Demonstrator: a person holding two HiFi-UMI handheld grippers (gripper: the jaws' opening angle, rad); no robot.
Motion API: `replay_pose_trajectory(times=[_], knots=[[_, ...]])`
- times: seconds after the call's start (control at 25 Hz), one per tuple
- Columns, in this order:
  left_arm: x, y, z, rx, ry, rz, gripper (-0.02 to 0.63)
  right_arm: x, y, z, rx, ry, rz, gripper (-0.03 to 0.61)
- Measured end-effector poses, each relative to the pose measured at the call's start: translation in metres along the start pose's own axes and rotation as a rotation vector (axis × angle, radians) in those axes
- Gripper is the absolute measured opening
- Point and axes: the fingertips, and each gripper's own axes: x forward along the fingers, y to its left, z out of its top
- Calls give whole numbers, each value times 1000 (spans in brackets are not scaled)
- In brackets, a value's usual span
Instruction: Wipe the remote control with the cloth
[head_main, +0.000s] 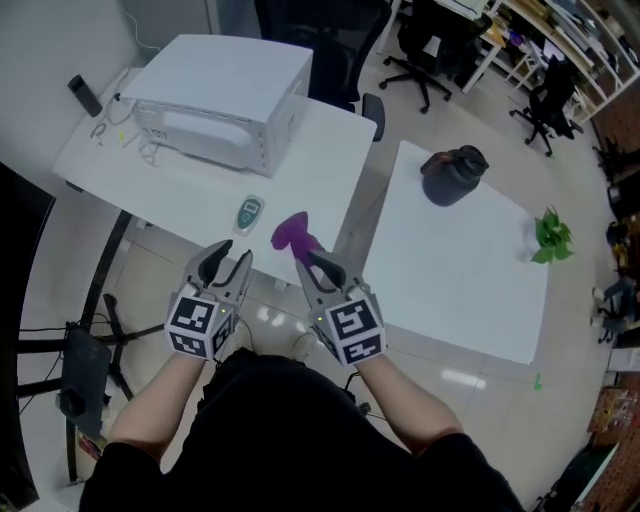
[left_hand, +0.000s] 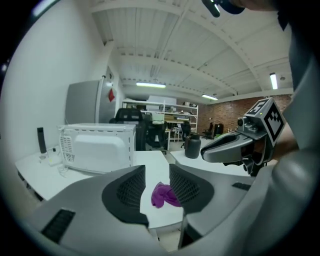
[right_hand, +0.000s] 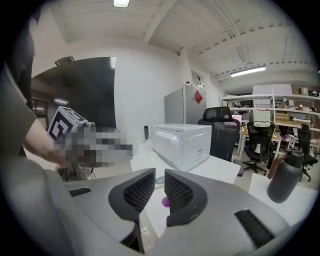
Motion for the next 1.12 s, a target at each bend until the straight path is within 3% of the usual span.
replay_pose_trajectory(times=[0.28,0.56,1.12], knots=[[-31,-29,24,115,-55,-72,-12,-16,41,27,-33,-76,2,17],[-69,-39,29,199,-80,-152,-14,-28,74,45,-37,-112,-74,15],[-100,-49,29,230,-105,-198,-14,-41,110,48,-59,-115,-117,14]])
